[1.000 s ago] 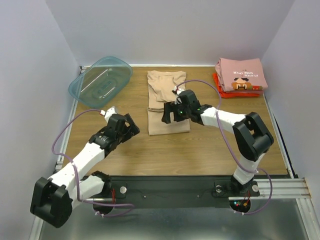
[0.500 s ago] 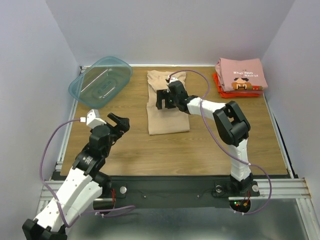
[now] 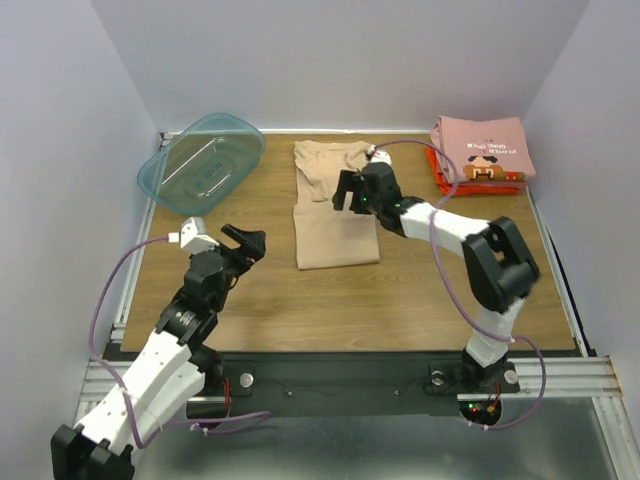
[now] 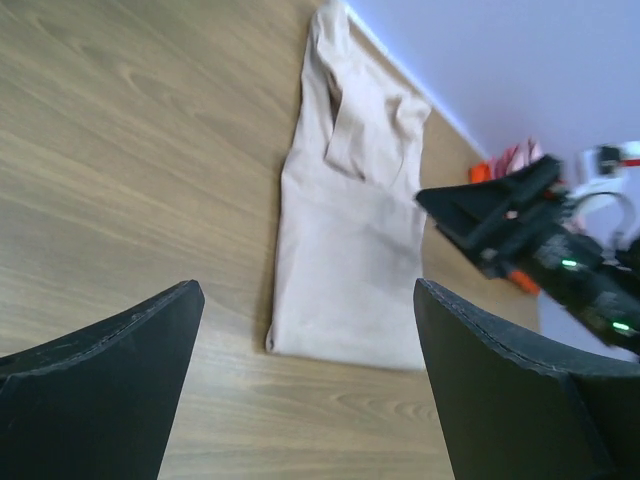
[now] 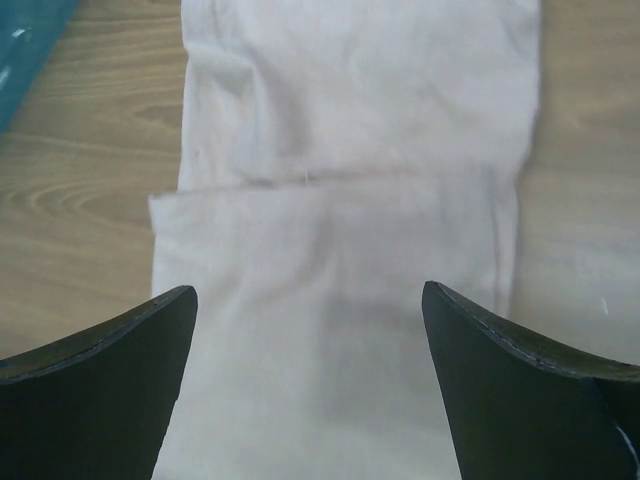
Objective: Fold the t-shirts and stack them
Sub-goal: Fold the tshirt
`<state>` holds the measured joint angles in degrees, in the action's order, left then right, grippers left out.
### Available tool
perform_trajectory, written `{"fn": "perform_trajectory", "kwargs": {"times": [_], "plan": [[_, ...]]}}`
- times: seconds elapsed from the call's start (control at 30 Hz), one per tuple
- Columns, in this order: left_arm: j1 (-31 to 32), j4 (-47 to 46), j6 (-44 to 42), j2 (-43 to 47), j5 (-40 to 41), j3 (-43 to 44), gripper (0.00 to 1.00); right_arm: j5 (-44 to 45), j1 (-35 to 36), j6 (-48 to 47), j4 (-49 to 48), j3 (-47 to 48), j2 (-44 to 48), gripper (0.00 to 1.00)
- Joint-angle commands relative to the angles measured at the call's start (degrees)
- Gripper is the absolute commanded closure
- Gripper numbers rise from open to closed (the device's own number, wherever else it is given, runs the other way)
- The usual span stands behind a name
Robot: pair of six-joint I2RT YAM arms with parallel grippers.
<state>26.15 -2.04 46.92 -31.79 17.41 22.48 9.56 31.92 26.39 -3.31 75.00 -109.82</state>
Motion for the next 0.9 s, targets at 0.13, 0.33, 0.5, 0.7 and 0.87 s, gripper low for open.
{"fn": "perform_trajectory", "kwargs": {"times": [0.13,0.33,0.5,0.7,0.87], "plan": [[0.0,-10.3,-1.9,-17.6,-16.3,1.4,0.01,-4.5,0.2,16.8,-1.2,-26.9,26.6,0.0],[0.9,-12.5,-1.6,-30.9,-22.2,3.7,0.04,-2.4,0.2,19.7,3.1,-34.2,31.9,0.0],[2.4,-12.7,-1.7,-42.5,-24.3,7.6,0.13,-2.1,0.0,21.4,3.2,-36.1,30.4,0.01],[2.9,-13.8,-1.0,-48.0,-22.3,8.6,0.3,-5.2,-0.1,21.4,3.1,-34.3,23.4,0.16],[2.9,-13.5,-1.7,-51.9,-21.7,10.8,0.43,-4.6,0.0,22.4,3.1,-34.5,20.1,0.3]]}}
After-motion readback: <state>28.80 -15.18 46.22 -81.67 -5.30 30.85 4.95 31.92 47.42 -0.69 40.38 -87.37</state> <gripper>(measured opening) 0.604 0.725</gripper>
